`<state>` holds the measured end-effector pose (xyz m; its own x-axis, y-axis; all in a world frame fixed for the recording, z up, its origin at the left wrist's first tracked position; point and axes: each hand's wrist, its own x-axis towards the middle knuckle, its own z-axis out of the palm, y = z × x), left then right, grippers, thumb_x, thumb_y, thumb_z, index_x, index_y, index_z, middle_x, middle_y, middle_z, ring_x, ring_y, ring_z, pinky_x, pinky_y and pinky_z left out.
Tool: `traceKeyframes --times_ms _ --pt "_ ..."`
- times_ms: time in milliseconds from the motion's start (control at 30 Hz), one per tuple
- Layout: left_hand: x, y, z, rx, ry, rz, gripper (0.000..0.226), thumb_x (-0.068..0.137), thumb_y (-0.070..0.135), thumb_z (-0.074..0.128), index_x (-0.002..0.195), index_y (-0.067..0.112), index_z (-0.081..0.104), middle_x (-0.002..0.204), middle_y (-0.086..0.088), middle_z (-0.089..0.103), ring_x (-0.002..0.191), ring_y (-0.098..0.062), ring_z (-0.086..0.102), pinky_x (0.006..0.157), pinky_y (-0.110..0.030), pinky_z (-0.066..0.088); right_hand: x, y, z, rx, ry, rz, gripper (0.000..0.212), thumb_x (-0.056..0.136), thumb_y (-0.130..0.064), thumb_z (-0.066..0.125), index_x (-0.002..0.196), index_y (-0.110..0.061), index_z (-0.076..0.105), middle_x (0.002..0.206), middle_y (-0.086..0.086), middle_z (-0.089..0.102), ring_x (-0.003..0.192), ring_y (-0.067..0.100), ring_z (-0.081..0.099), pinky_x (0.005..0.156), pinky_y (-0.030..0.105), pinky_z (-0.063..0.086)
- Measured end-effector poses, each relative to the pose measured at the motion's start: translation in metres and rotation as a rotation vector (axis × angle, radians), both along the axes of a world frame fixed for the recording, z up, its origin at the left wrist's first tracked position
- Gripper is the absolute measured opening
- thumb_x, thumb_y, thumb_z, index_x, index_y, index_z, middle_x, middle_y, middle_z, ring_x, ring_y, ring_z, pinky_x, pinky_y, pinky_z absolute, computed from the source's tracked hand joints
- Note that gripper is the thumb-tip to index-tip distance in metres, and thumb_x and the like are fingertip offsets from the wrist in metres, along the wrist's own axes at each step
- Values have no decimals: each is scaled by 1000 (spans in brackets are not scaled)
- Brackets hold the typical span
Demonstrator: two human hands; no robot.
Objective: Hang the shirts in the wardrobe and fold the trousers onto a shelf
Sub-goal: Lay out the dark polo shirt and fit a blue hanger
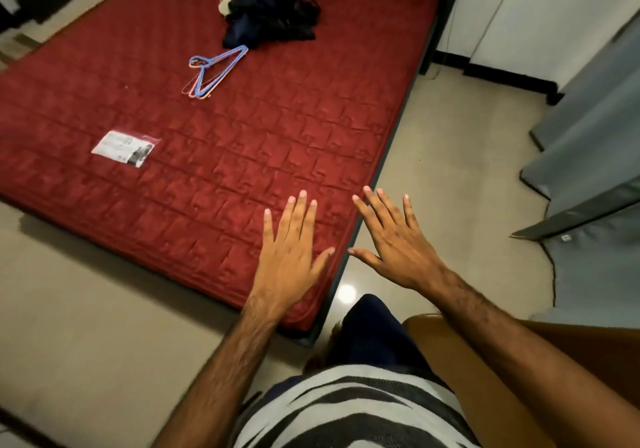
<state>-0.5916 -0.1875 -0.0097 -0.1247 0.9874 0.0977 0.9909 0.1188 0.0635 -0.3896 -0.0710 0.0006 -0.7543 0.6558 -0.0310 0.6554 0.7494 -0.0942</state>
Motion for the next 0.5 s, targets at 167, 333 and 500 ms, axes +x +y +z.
traceKeyframes --times_ms 167,333,500 --pt "-5 89 -8 -30 74 -140 84 100 64 31 160 11 5 168 -11 -4 155 -25 -3 120 -60 11 2 85 -5 23 10 -47 89 93 -75 24 159 -21 0 166 6 0 153 25 -1 120 61 5" --pt "0 211 -22 -21 131 -213 86 99 63 38 160 9 8 168 -12 -1 155 -26 1 120 -61 13 22 203 -23 17 -6 -71 91 91 -77 17 159 -19 2 166 7 3 153 26 1 120 61 7" --pt "16 367 -31 -70 152 -184 85 98 62 38 160 9 13 168 -12 2 155 -26 5 119 -61 14 47 355 -20 2 -44 -92 94 89 -78 16 159 -15 7 166 9 6 153 28 5 120 60 11"
